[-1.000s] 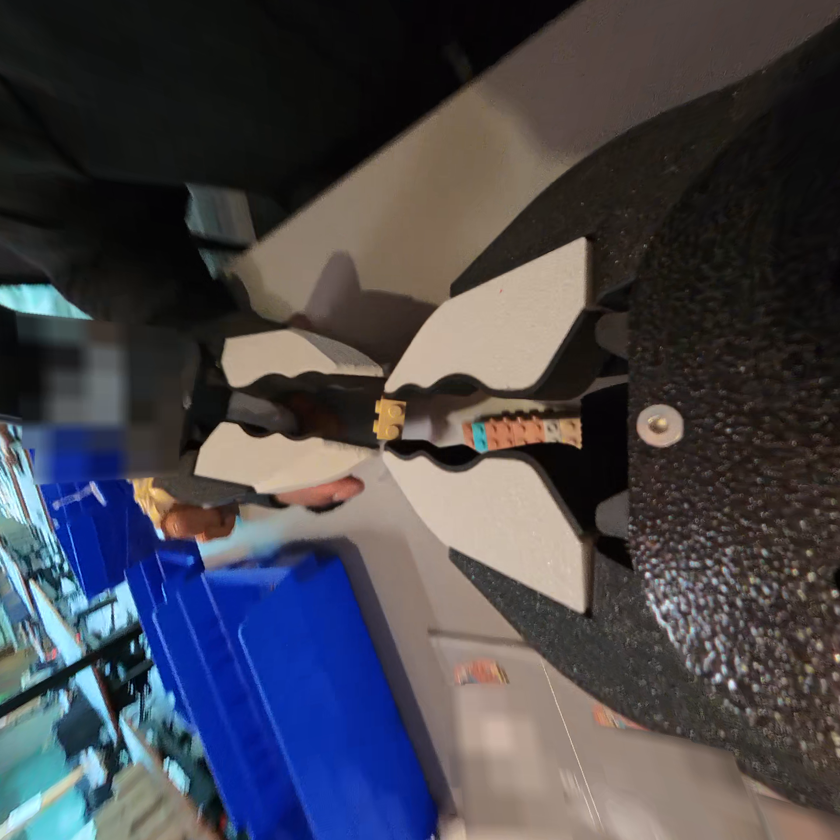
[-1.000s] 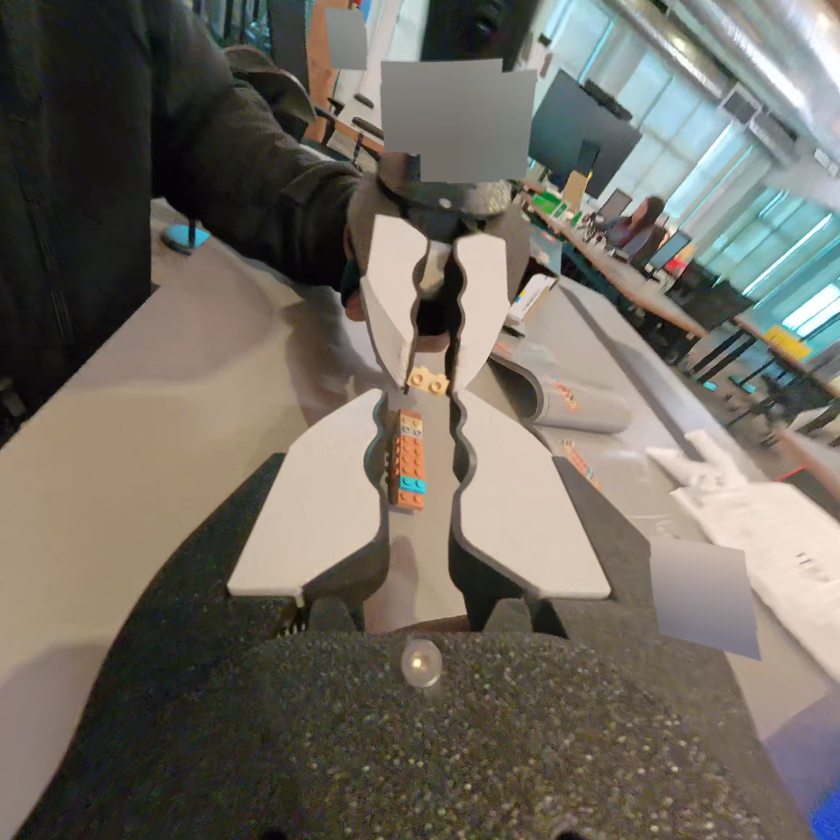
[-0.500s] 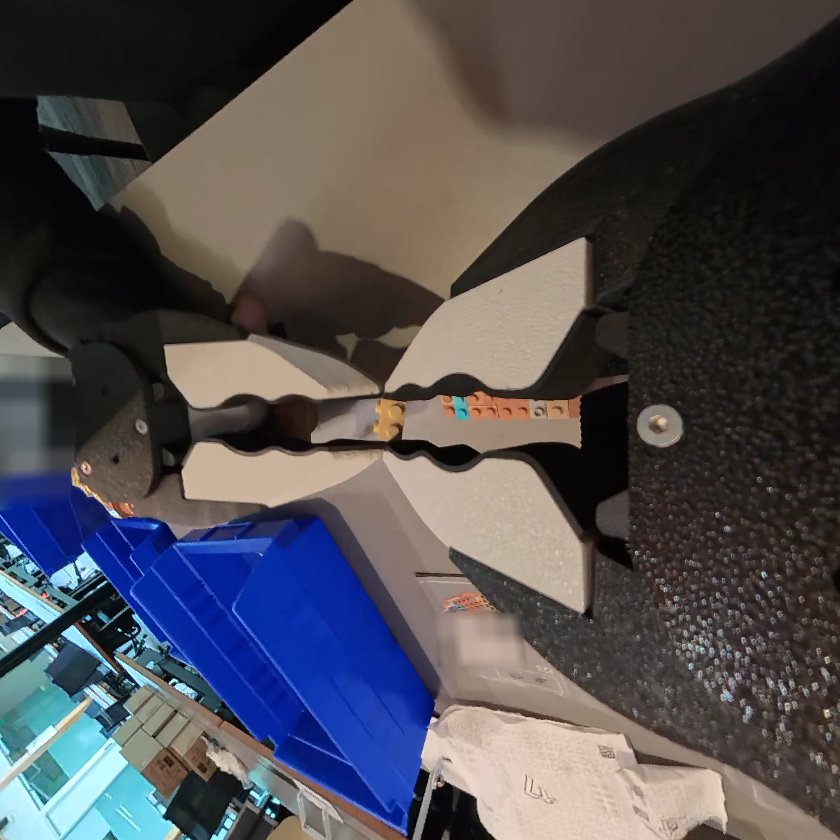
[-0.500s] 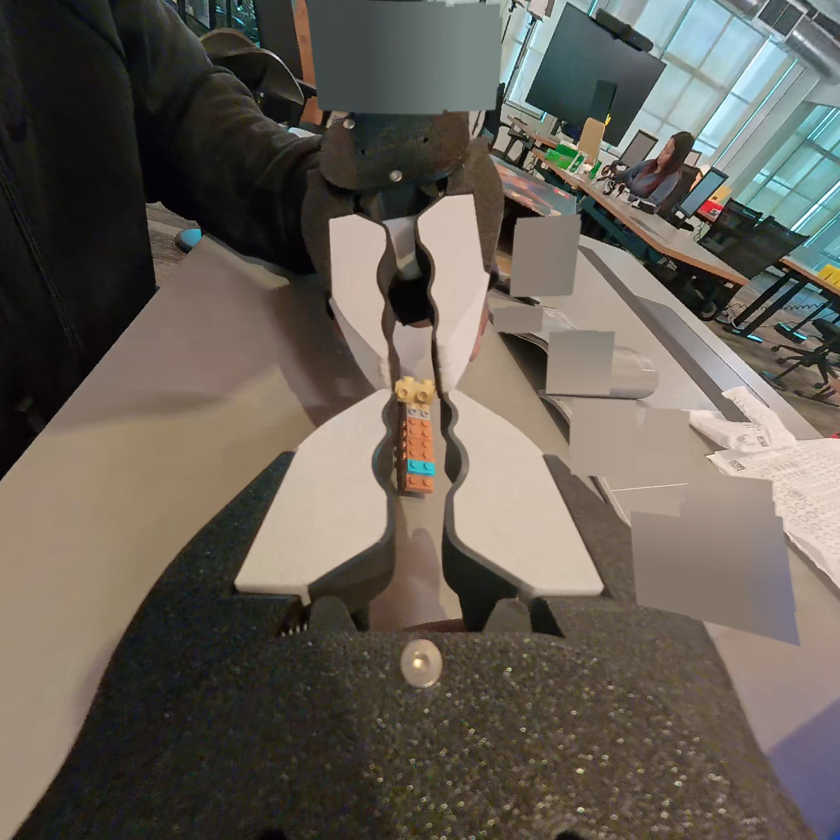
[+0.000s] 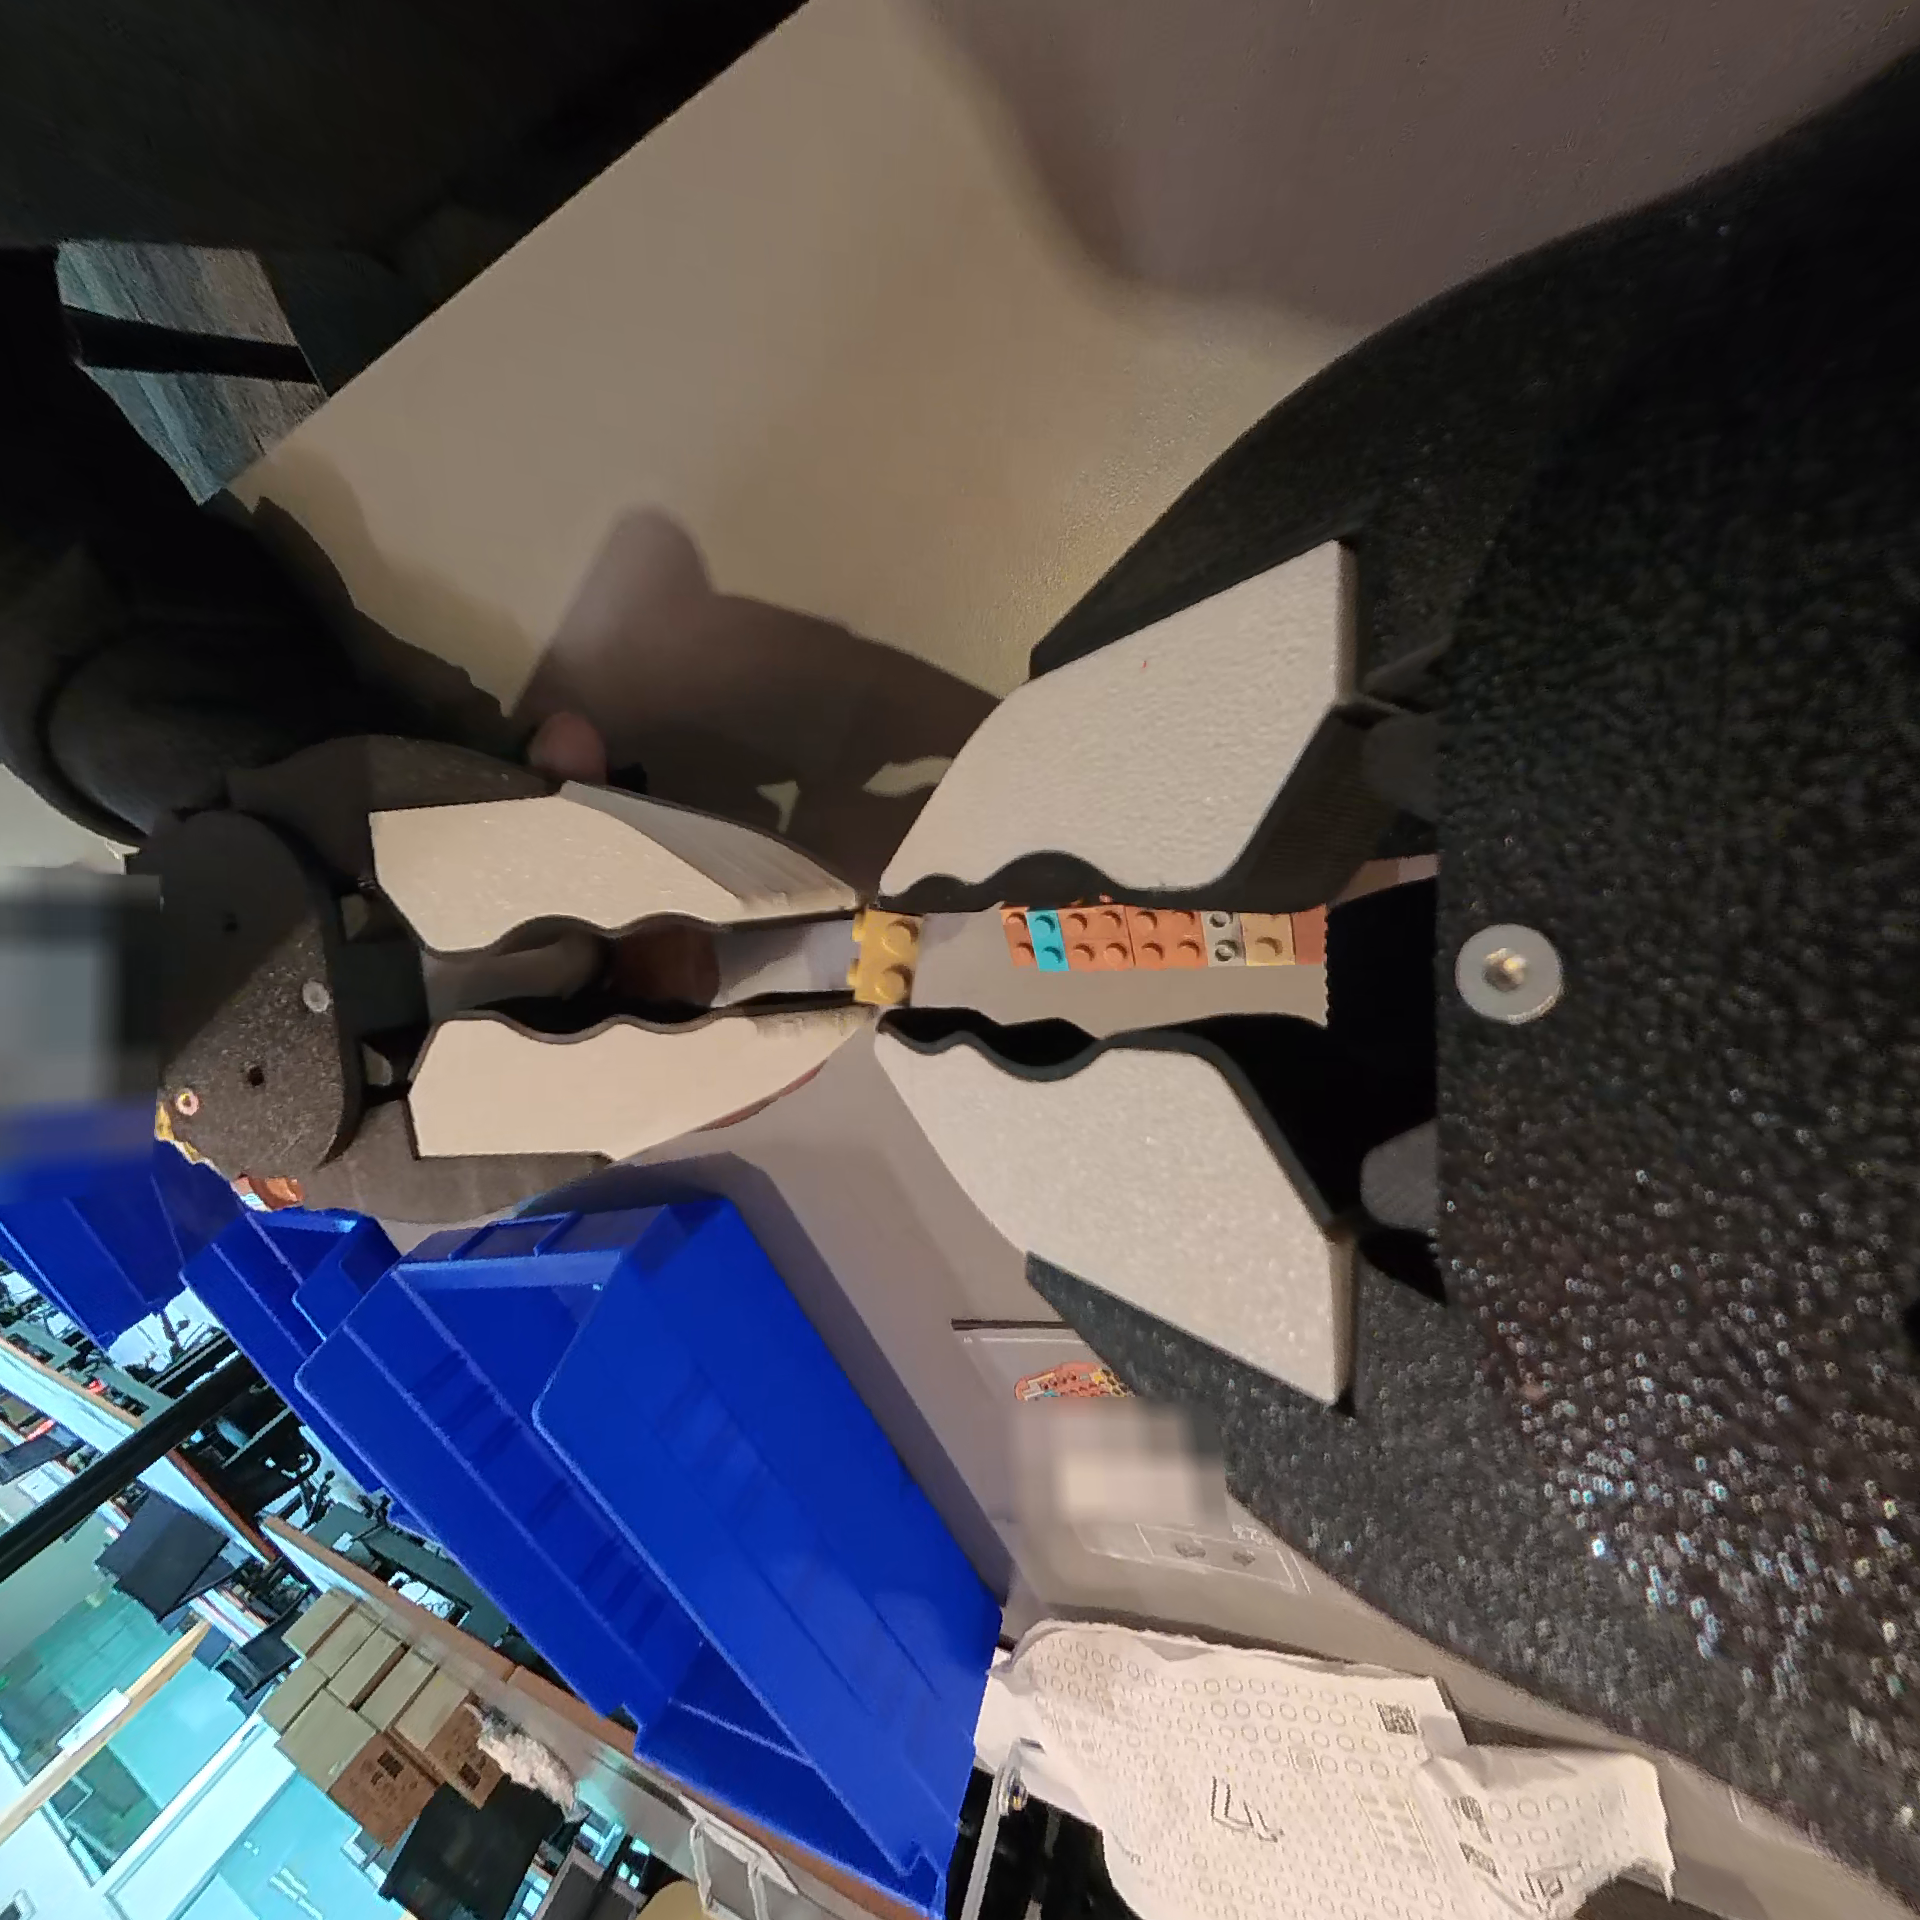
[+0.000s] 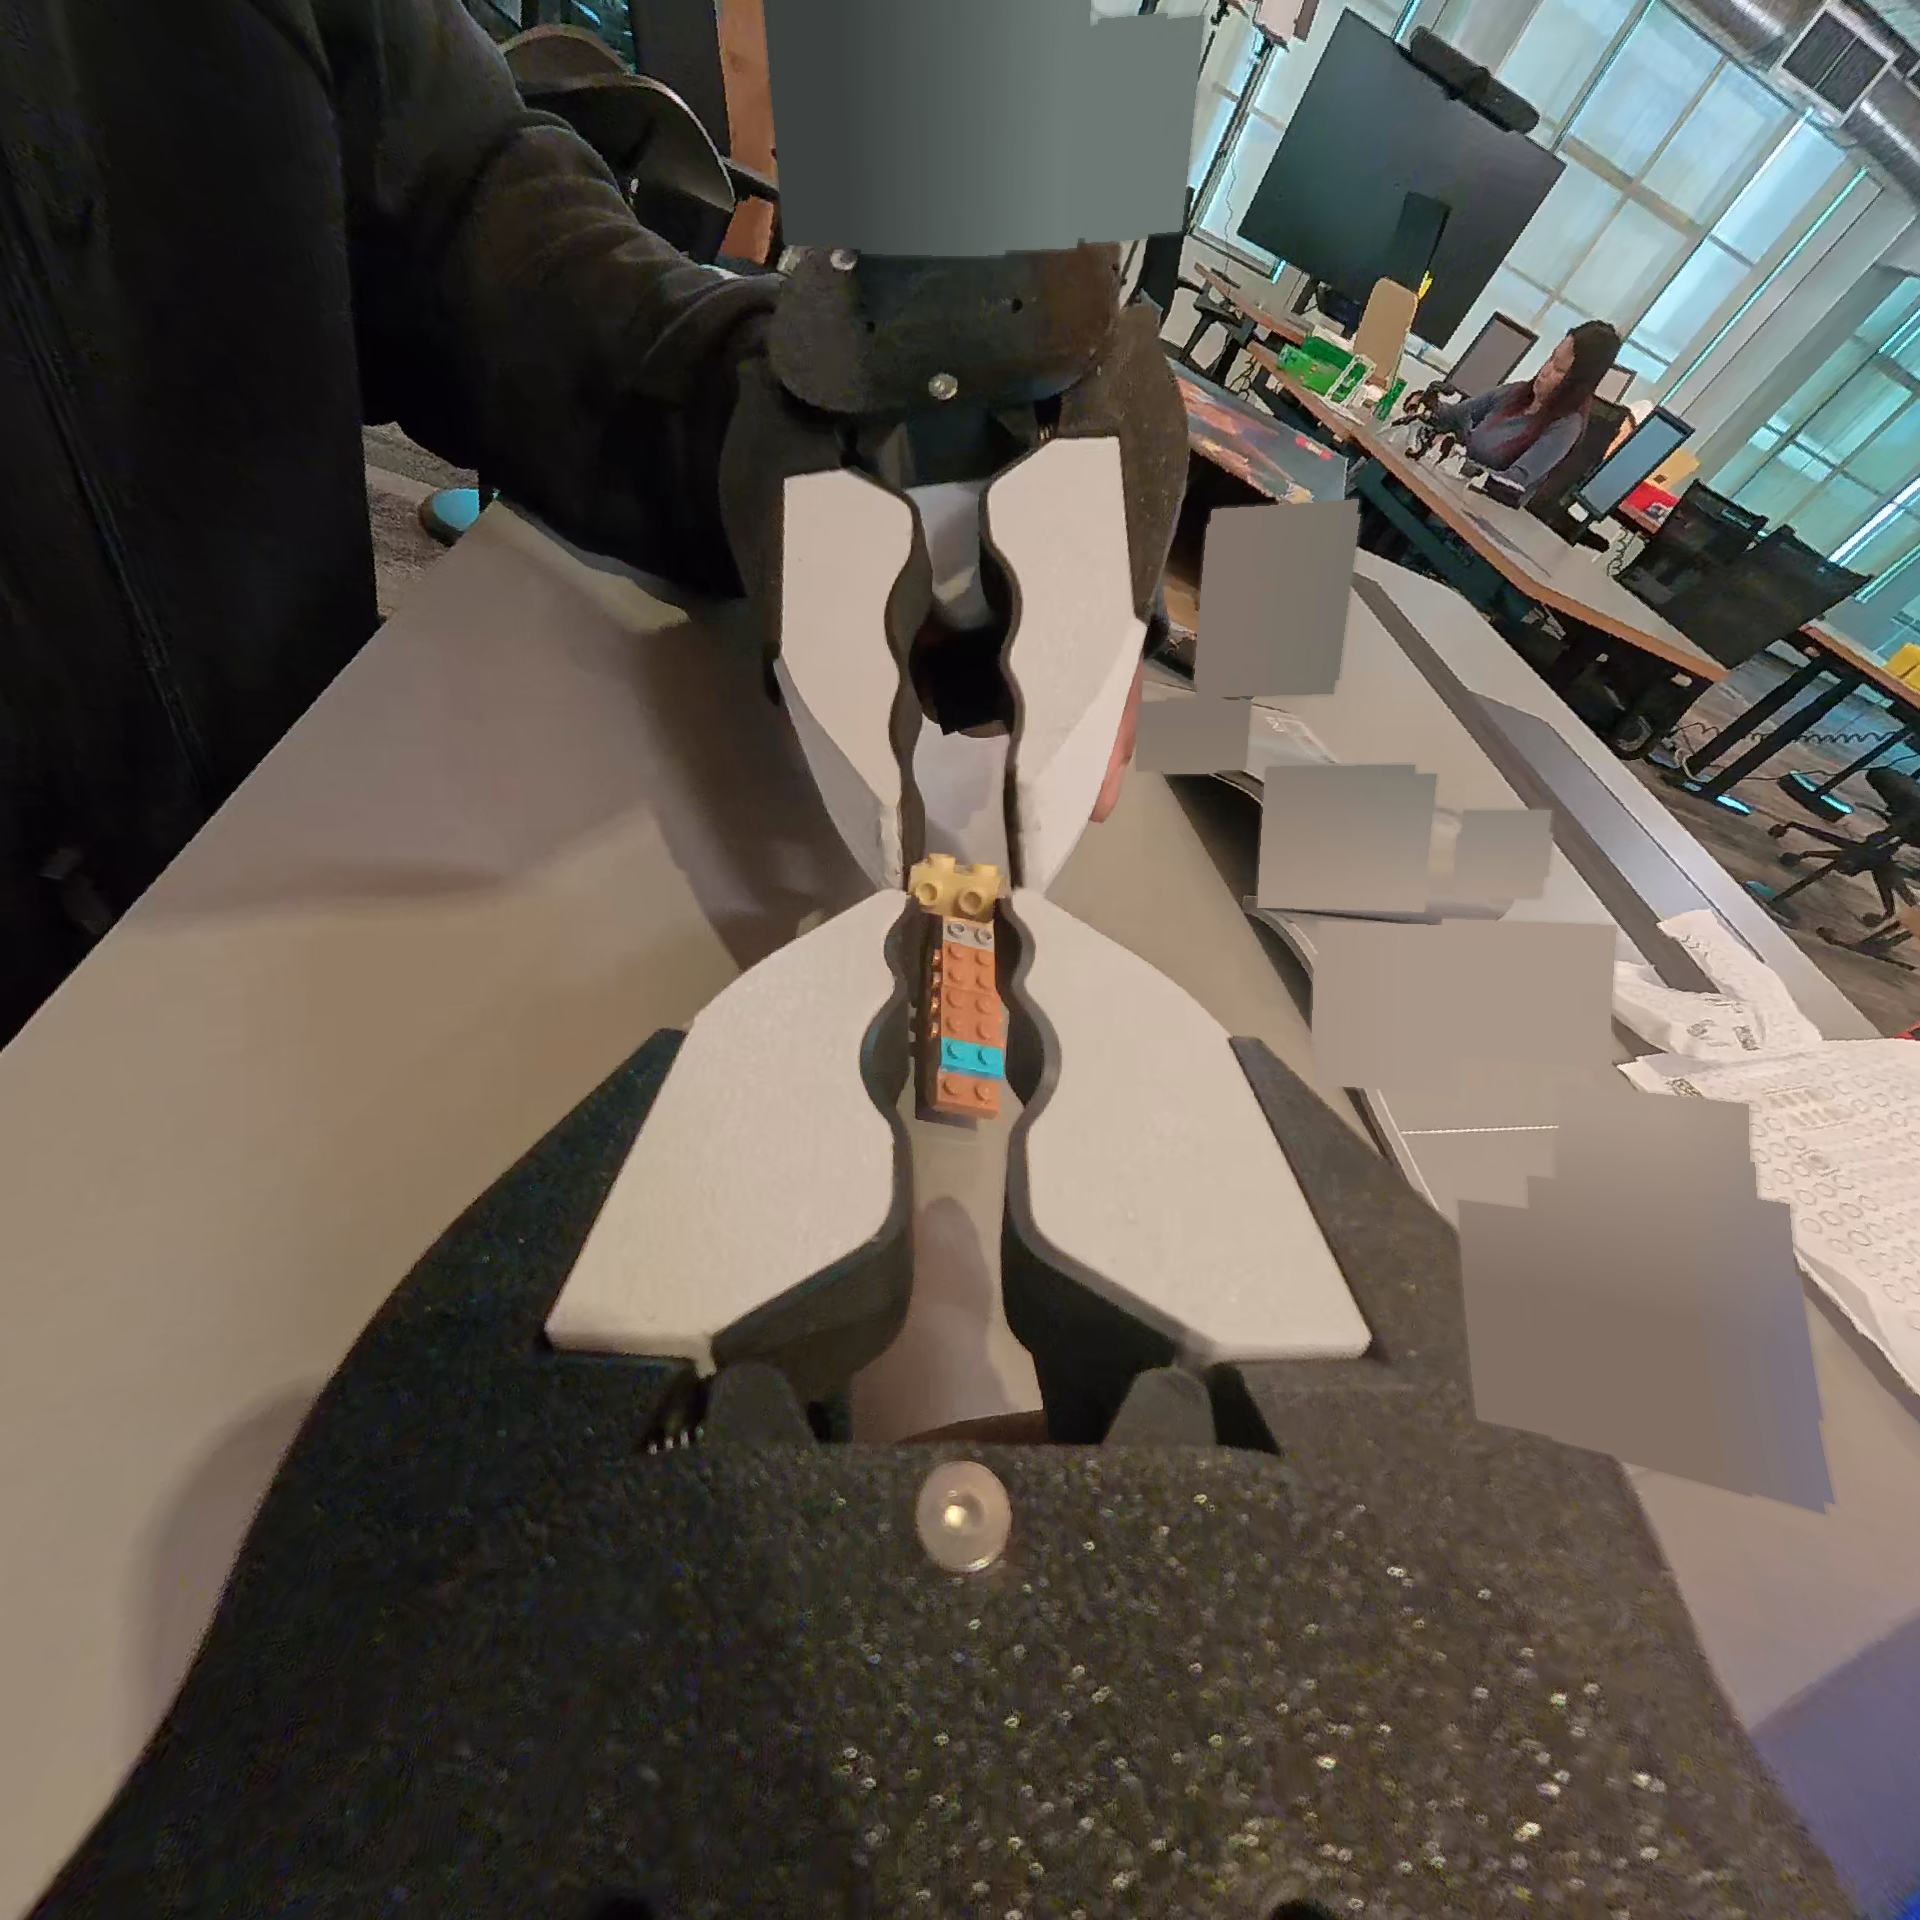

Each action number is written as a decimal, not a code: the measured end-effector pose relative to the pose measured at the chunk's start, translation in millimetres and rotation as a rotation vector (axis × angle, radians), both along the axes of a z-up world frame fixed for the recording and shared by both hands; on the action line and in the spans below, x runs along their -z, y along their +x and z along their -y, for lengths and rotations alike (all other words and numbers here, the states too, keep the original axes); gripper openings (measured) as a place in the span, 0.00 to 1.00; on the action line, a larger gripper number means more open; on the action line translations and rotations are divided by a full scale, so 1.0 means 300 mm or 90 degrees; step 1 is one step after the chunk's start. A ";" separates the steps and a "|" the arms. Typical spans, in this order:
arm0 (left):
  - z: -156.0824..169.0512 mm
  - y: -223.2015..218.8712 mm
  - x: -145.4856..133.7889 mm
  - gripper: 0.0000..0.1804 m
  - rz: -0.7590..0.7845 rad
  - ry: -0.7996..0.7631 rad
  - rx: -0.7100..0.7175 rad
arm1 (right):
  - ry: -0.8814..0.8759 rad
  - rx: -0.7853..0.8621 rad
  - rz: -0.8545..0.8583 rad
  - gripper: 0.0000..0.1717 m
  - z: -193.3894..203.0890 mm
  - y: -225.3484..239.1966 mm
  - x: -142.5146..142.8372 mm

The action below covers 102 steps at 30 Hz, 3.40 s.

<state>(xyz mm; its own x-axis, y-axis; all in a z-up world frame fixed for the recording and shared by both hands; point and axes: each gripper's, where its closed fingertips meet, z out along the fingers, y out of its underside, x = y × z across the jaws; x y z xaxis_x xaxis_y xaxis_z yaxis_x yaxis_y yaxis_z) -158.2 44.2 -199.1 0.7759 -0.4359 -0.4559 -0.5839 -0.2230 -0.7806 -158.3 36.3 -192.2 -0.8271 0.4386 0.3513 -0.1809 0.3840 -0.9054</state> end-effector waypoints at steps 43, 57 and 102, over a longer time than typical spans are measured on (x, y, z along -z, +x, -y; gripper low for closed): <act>-0.042 -0.070 0.003 0.06 0.003 0.027 -0.147 | -0.093 0.137 0.260 0.08 -0.071 -0.077 0.010; -0.051 -0.098 0.053 0.05 -0.011 -0.014 -0.206 | -0.056 0.197 0.256 0.10 -0.050 -0.079 0.040; -0.060 -0.072 0.064 0.03 -0.214 0.020 -0.187 | -0.071 0.177 0.312 0.10 -0.048 -0.070 0.050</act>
